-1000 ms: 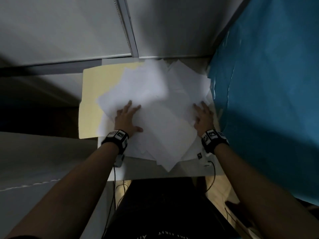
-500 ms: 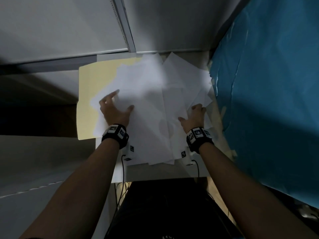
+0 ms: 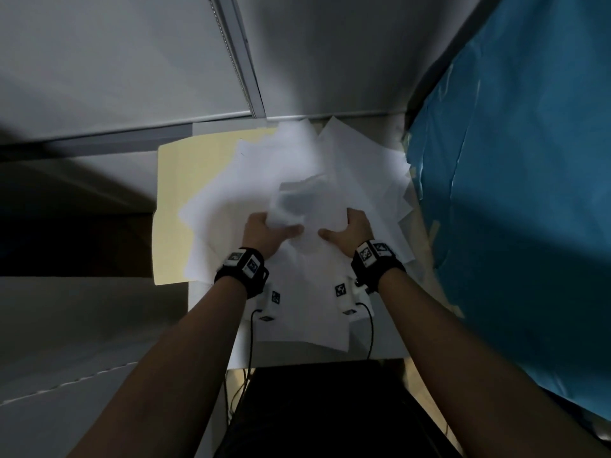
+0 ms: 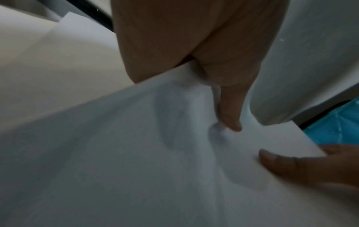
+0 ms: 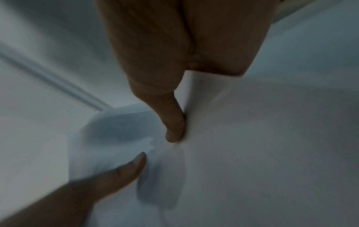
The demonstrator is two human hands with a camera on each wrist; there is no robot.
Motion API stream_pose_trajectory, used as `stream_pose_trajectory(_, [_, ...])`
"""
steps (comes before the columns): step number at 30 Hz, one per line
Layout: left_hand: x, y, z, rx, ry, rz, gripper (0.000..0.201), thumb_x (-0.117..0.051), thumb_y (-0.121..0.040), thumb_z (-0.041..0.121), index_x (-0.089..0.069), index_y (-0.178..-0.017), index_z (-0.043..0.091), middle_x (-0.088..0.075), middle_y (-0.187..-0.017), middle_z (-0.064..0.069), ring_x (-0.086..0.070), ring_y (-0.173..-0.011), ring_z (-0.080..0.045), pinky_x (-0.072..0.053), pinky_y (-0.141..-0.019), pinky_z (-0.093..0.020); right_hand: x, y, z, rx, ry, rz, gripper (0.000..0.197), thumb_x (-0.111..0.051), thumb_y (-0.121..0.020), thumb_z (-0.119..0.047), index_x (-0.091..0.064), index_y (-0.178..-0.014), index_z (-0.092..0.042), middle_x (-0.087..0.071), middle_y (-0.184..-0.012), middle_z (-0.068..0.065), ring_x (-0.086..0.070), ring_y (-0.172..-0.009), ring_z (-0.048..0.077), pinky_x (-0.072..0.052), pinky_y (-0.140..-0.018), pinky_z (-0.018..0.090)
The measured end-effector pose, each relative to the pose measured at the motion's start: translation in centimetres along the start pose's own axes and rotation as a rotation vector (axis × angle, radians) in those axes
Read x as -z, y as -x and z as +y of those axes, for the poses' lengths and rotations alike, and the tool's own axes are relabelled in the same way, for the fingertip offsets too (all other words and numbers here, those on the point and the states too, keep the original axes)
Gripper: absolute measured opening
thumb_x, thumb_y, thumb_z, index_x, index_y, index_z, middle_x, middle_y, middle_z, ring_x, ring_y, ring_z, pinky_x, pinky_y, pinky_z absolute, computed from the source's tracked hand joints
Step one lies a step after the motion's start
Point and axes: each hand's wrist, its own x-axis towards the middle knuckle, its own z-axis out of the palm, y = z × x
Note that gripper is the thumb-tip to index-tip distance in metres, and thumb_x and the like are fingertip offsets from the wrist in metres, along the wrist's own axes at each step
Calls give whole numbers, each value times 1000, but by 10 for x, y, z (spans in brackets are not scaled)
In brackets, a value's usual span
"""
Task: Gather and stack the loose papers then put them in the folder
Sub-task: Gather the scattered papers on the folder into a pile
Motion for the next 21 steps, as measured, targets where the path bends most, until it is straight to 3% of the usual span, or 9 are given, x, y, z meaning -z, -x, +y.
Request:
stream_pose_trajectory(2, [1, 2, -4, -72, -77, 104, 53, -91, -67, 66, -79, -98, 24, -75, -107, 3, -74, -102, -25, -63, -86, -48, 7, -1, 6, -32, -91, 64, 38, -78, -86, -30, -71, -115, -6, -73, -112, 10, -70, -100, 25, -55, -79, 27])
stream_pose_trajectory(4, [10, -3, -10, -122, -272, 229, 68, -79, -68, 81, -69, -118, 36, -60, -135, 5, -57, -128, -24, -47, -110, -51, 17, 1, 16, -104, -140, 255, 39, -68, -94, -31, -69, -120, -3, -71, -119, 13, -69, -107, 28, -54, -89, 31])
stream_pose_trajectory(7, [34, -20, -20, -33, -486, 243, 103, -75, -78, 75, -33, -162, 33, -22, -173, -4, -23, -158, -31, -23, -127, -56, 31, 3, 28, -188, -259, 416, 52, -71, -92, -30, -57, -135, -4, -64, -131, 9, -62, -116, 23, -47, -94, 27])
stream_pose_trajectory(9, [35, -26, -29, -17, -629, 166, 114, -68, -83, 75, -10, -169, 30, -1, -178, -5, -5, -164, -35, -11, -131, -57, 34, -1, 29, -195, -265, 394, 67, -80, -84, -32, -52, -140, -7, -61, -136, 8, -61, -117, 23, -47, -95, 27])
stream_pose_trajectory(12, [14, -19, -36, -116, -725, 99, 101, -58, -90, 73, -5, -168, 39, 5, -179, 1, 7, -164, -38, -3, -130, -61, 36, -11, 17, -204, -297, 335, 77, -90, -72, -30, -50, -133, -4, -62, -130, 11, -62, -108, 22, -49, -90, 27])
stream_pose_trajectory(16, [8, -15, -35, -318, -715, 4, 71, -56, -103, 46, -24, -166, 42, -13, -178, 3, -5, -163, -42, -14, -129, -63, 44, -25, 10, -232, -286, 328, 82, -90, -71, -20, -40, -134, -2, -57, -134, 14, -59, -118, 27, -49, -101, 33])
stream_pose_trajectory(18, [17, -13, -33, -350, -613, 151, 70, -62, -100, 38, -33, -163, 37, -27, -174, 0, -28, -158, -37, -29, -124, -58, 47, -29, 12, -197, -308, 336, 88, -90, -71, -16, -36, -140, -5, -55, -136, 9, -57, -117, 24, -46, -104, 32])
stream_pose_trajectory(20, [28, -8, -30, -125, -390, 468, 88, -79, -85, 46, -36, -160, 30, -37, -164, -5, -39, -147, -36, -38, -116, -56, 51, -28, 20, -142, -341, 366, 92, -90, -70, -15, -36, -143, -10, -54, -131, 1, -55, -112, 17, -43, -102, 29])
stream_pose_trajectory(21, [32, -6, -29, 36, -276, 541, 103, -88, -74, 52, -35, -157, 25, -38, -158, -8, -40, -144, -38, -41, -114, -57, 53, -26, 24, -133, -353, 364, 91, -91, -69, -16, -39, -144, -11, -55, -129, 0, -57, -111, 17, -44, -101, 30])
